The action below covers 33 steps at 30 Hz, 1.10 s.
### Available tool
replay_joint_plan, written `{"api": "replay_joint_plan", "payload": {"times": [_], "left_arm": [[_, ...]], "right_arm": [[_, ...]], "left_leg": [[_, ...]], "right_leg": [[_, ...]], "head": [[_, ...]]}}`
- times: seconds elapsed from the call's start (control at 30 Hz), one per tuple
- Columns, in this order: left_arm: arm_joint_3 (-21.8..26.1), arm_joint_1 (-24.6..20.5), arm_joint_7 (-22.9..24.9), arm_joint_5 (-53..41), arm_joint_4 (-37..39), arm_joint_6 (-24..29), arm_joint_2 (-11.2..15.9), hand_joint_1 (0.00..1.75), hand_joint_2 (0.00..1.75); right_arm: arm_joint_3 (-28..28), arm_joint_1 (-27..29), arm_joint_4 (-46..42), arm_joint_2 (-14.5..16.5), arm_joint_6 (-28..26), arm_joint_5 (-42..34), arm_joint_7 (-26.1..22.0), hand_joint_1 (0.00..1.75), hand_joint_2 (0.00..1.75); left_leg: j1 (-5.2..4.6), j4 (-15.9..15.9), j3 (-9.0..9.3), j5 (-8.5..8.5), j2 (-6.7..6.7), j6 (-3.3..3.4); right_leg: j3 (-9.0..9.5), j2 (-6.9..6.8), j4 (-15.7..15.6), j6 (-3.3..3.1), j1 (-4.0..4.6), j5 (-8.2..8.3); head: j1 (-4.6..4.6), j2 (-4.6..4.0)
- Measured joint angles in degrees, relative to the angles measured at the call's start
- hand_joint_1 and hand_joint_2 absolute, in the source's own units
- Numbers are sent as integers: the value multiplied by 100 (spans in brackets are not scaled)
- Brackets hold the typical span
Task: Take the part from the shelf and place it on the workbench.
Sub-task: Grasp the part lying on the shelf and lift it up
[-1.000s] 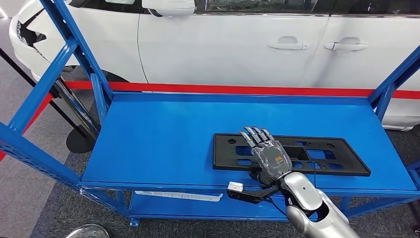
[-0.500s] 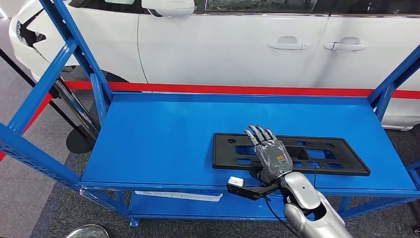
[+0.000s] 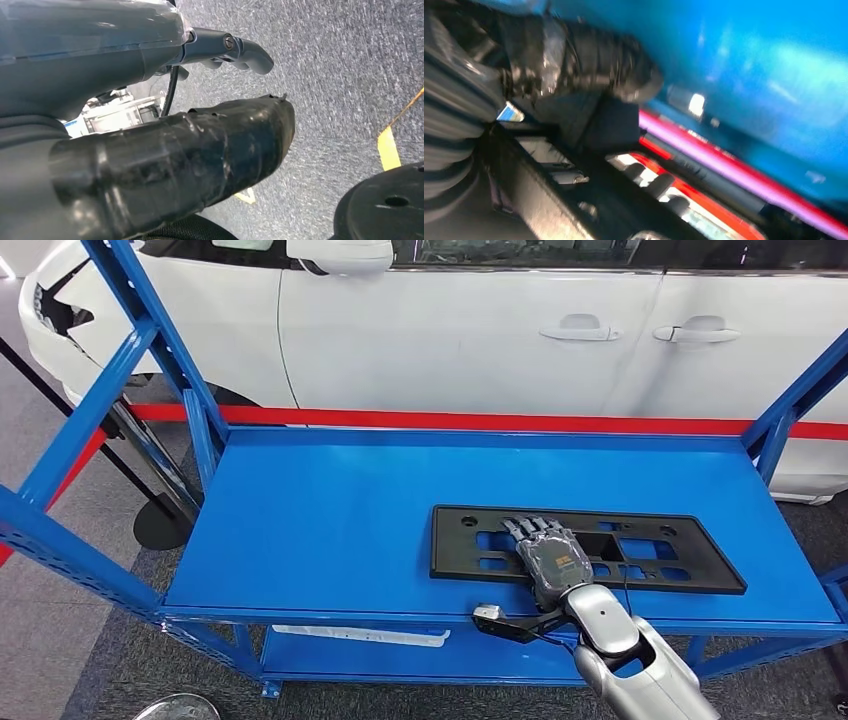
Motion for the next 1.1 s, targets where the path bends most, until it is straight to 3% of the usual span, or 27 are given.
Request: {"api": "replay_joint_plan", "payload": {"times": [0.57,0.67,0.7,0.8,0.93,1.1], "left_arm": [[-11,25,4,226,0,122,0,0,0],[-11,28,4,235,-1,131,0,0,131],[-11,29,4,245,-1,138,0,0,131],[-26,44,2,341,-2,166,0,0,0],[-130,103,-8,553,-15,192,0,0,175],[-219,152,-13,361,-83,166,0,0,175]], "right_arm": [[214,-159,-26,-87,268,-318,8,175,175],[222,-159,-36,-92,285,-335,8,175,175],[230,-158,-44,-98,291,-351,8,175,175],[263,-146,-108,-138,313,-447,1,175,175],[318,-69,-389,-248,385,-702,-58,175,175],[451,26,-751,-384,409,-870,-144,175,175]], "left_leg": [[1,-1,39,-10,1,-2],[1,-1,41,-11,1,-2],[1,-1,42,-11,1,-2],[1,-1,43,-12,2,-2],[1,-1,43,-16,2,-4],[1,-1,42,-18,2,-5]], "right_leg": [[37,1,0,-5,3,-8],[38,2,0,-5,3,-9],[39,2,0,-5,3,-9],[39,2,0,-5,3,-10],[39,4,0,-6,3,-11],[39,6,0,-7,4,-13]], "head": [[0,-1],[0,1],[0,1],[0,-1],[0,-1],[0,-1]]}}
